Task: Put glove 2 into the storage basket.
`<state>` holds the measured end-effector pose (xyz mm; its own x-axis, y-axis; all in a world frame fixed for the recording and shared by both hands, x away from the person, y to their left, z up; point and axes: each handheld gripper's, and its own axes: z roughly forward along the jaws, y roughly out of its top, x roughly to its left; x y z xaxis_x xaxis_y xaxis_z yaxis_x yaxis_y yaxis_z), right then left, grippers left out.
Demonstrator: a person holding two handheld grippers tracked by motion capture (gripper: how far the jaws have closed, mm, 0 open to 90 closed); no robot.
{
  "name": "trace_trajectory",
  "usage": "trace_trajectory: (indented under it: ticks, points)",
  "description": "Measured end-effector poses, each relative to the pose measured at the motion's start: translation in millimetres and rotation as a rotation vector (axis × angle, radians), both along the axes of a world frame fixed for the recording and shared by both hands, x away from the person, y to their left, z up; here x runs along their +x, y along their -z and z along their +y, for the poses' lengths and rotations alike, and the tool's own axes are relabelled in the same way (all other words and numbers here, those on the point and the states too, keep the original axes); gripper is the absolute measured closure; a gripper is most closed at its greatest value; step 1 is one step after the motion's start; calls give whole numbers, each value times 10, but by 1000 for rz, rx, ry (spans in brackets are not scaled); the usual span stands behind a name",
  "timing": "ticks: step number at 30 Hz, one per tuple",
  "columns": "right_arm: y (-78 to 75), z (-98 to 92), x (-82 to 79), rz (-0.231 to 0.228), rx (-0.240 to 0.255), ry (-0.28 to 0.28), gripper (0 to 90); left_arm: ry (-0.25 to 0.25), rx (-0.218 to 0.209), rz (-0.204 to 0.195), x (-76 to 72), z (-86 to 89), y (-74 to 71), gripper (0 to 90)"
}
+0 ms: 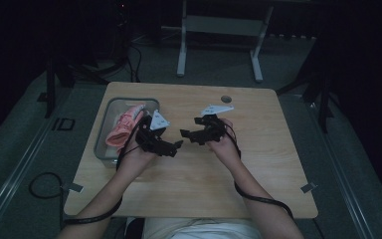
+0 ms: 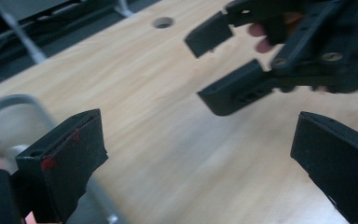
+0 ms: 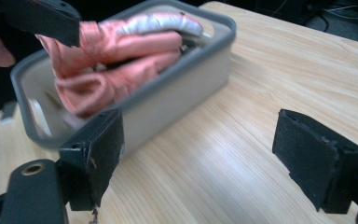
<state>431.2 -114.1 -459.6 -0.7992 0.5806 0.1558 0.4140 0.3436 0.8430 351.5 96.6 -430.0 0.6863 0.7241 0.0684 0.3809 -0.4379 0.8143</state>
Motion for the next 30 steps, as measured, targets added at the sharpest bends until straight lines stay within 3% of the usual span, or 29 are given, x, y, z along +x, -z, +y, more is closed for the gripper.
trace_trajectory:
  ticks: [4,11,17,30]
  points:
    - [111,-164,-35,-2,-20,11,162,56,9,-8,-85,-135,68,26]
    - [299,-382,-138,14,-31,12,156,150,-59,27,-164,-290,243,27]
    - [413,-518,-245,10,-34,-19,150,217,-39,52,-238,-444,439,27]
    - [625,-798,-426,6,-64,-16,141,333,-68,96,-329,-608,769,26]
